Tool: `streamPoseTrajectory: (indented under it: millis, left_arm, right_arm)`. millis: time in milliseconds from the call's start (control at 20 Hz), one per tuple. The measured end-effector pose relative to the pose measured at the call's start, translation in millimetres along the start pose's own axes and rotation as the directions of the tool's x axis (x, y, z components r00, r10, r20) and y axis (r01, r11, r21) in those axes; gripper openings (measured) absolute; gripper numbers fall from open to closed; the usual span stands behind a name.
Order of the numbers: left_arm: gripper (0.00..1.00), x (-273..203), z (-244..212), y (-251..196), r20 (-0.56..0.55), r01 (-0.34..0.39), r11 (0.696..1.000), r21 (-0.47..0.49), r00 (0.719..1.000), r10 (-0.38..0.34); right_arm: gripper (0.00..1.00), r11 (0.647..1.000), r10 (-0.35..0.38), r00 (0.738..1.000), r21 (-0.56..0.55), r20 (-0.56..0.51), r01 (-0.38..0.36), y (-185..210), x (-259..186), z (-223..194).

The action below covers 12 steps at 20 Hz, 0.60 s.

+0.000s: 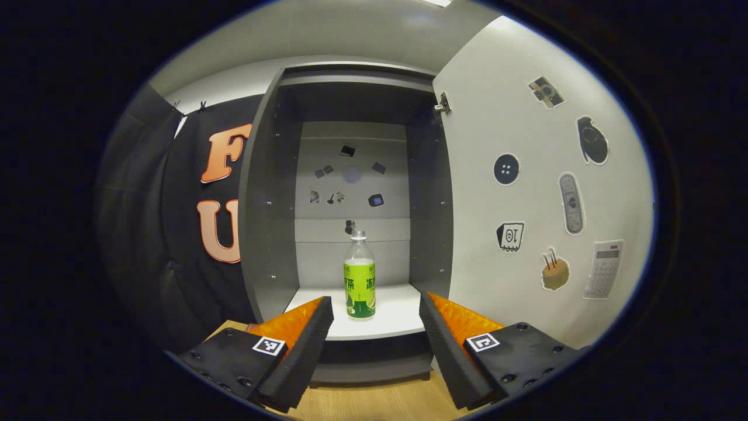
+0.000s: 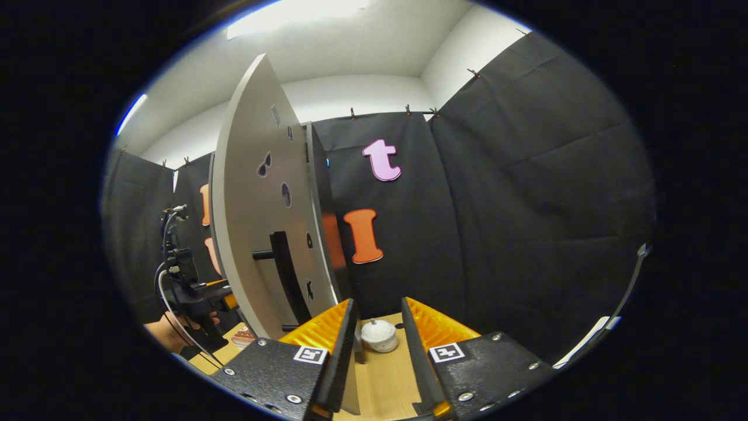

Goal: Open the cabinet door with the right hand, grasp the bottle in the cabinet with the left hand and place it on the coaster, then close the cabinet door with the right hand.

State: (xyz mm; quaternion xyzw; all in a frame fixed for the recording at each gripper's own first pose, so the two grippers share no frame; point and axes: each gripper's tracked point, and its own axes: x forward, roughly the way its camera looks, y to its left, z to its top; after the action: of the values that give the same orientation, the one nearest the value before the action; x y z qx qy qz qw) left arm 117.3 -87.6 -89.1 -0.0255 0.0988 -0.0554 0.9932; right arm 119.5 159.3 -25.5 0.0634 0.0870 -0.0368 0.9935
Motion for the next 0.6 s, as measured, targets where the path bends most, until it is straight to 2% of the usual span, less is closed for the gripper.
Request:
streamPoseTrajectory:
  millis: [150,250,300,350,400,600]
  left_arm:
    - [0.96,19,-2,8,-0.001,0.019,1.000,0.010,1.000,-0.019]
    - [0.96,31,-1,13,0.004,0.033,0.999,0.023,0.999,-0.033]
    - [0.96,38,-1,17,0.007,0.036,0.999,0.030,0.999,-0.037]
    - [0.96,44,-3,18,0.006,0.041,0.999,0.035,0.999,-0.041]
    - [0.98,52,-4,20,0.003,0.045,0.998,0.035,0.999,-0.045]
    - [0.96,85,-20,26,-0.028,0.056,0.998,0.036,0.998,-0.055]
  right_arm:
    - [0.72,0.997,-0.073,0.997,-0.019,0.018,0.073,-2,6,0]
    - [0.77,0.991,-0.126,0.992,-0.040,0.006,0.126,-7,8,-6]
    - [0.87,0.988,-0.148,0.989,-0.045,0.006,0.148,-9,7,-6]
    - [0.89,0.985,-0.166,0.986,-0.043,0.011,0.166,-10,6,-3]
    - [0.85,0.983,-0.180,0.983,-0.042,0.016,0.181,-11,4,-2]
    - [0.86,0.965,-0.253,0.967,-0.059,0.028,0.254,-18,4,1]
